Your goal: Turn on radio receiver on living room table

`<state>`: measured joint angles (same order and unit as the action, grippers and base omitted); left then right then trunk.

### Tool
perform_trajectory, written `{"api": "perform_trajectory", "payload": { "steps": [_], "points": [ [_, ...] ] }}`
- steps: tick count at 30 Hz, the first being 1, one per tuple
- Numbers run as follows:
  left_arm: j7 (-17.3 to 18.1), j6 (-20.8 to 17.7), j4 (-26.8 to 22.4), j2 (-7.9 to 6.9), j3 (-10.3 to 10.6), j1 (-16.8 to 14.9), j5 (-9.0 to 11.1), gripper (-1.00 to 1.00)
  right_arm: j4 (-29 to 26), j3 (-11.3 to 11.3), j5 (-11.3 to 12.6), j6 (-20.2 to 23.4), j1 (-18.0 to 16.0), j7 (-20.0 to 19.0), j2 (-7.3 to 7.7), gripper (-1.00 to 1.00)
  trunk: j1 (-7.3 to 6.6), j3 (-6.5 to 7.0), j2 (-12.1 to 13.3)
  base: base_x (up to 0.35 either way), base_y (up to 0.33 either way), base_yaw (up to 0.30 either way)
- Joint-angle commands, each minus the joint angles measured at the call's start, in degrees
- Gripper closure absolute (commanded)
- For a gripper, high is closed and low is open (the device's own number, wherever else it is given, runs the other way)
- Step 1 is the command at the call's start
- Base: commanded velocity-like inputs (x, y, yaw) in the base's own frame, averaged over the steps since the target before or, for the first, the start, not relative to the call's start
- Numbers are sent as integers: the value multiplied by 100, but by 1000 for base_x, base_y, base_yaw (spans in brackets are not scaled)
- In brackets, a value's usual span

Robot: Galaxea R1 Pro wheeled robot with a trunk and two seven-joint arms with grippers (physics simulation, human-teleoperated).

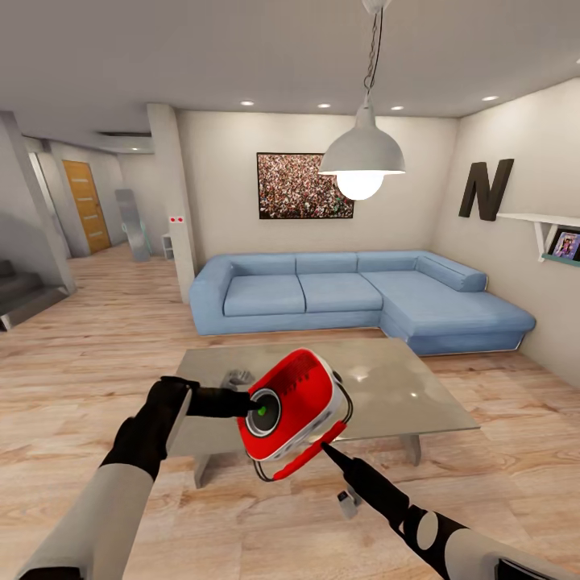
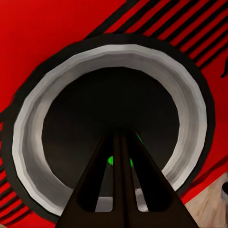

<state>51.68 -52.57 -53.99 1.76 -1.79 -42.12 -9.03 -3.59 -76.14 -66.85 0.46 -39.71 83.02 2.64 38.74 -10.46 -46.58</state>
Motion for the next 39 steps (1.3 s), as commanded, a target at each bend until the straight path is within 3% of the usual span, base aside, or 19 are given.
{"api": "perform_trajectory", "payload": {
  "steps": [1, 9, 28, 31, 39],
  "points": [
    [-2, 1, 38, 4, 3, 2, -20, 100, -151, 80, -4, -20, -1, 10, -2, 100, 0, 1, 0, 0, 0, 0],
    [-1, 270, 161, -7, 1, 2, -28, 100, -151, 81, -4, -20, -1, 5, -8, 100, 0, 1, 0, 0, 0, 0],
    [-59, 300, 133, -88, -16, 2, -97, 100, -151, 82, -4, -27, -1, -3, -5, 100, 0, 1, 0, 0, 0, 0],
    [-177, 293, -12, -173, -31, 2, -287, 100, -145, 82, -2, -27, -1, -42, -2, 100, 0, 1, 0, 0, 0, 0],
    [-160, 203, -1069, -312, -76, 21, -344, 100, -135, 89, 8, -29, -1, -63, -1, 100, 0, 1, 0, 0, 0, 0]
  ]
}}
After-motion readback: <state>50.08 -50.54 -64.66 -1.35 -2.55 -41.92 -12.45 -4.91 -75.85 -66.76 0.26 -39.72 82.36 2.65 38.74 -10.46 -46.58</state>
